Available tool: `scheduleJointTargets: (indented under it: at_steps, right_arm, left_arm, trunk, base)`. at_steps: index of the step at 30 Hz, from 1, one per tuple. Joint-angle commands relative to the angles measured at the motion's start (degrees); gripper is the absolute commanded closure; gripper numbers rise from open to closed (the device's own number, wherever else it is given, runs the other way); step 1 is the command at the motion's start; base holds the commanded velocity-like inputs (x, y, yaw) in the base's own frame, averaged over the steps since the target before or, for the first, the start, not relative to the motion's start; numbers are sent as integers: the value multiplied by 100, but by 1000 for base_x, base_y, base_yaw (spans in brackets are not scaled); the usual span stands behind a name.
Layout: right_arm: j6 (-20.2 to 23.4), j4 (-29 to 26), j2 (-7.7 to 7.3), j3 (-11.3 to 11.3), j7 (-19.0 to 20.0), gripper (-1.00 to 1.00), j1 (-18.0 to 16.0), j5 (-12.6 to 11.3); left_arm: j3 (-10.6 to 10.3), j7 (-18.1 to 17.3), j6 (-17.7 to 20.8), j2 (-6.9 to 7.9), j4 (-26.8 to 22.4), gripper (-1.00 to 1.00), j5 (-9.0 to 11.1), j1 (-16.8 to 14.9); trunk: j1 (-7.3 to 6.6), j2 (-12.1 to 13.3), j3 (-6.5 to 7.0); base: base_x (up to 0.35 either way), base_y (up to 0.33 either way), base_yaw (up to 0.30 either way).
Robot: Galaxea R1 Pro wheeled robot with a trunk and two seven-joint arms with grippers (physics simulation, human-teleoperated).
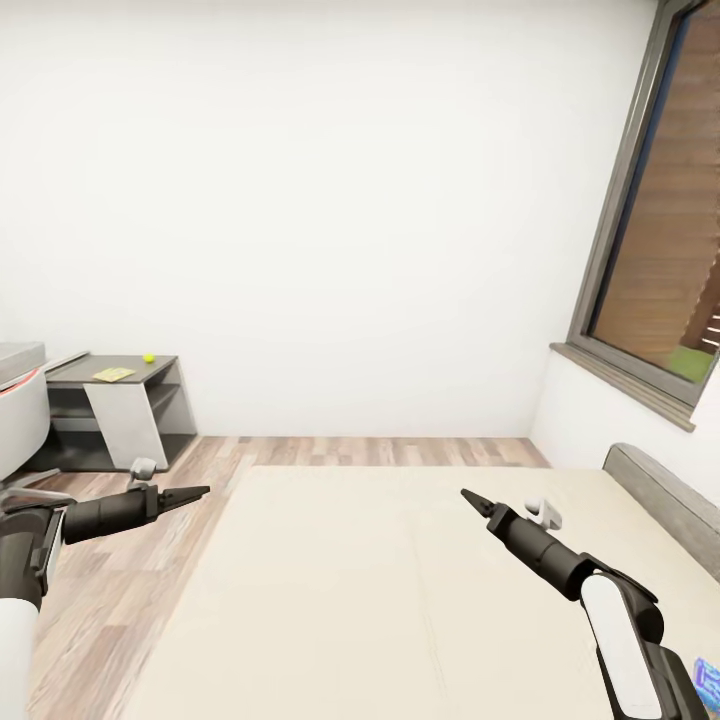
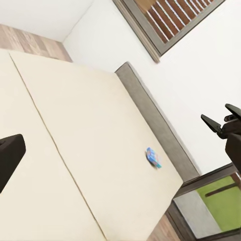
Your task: Put all the toys in the child's room - the three board games (two on the bed and one on the table), the two jigsaw puzzles on the table, and the tennis ball on the table - inside the toy box on the table in the child's room.
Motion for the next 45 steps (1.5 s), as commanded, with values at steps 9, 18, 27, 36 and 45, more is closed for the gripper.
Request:
scheduleJointTargets:
  at_steps: [9,18,27,36,45]
  right_arm:
    - [29,1,2,-10,36,-100,-3,7]
    - [29,1,3,-10,23,-100,-3,15]
    - [29,1,2,-10,35,-100,-3,22]
    - [29,1,1,-10,39,-100,-3,25]
    - [29,1,2,-10,40,-100,-3,26]
  left_arm:
    - [18,-48,60,-4,-5,-100,-60,-5]
    - [18,-48,58,-4,-5,-100,-61,-5]
    - [18,-48,55,-4,-5,-100,-60,-5]
    - [18,-48,58,-4,-5,-100,-60,-5]
    - [18,-48,57,-4,-5,-100,-60,-5]
  trunk:
    - [2,-5,-51]
    - [2,-5,-103]
    - [2,-5,-155]
    - [2,-5,-172]
    - [2,-5,-173]
  base:
    - [0,-239,0]
    - [0,-239,0]
    - [0,-239,0]
    - [0,-239,0]
    - [0,-239,0]
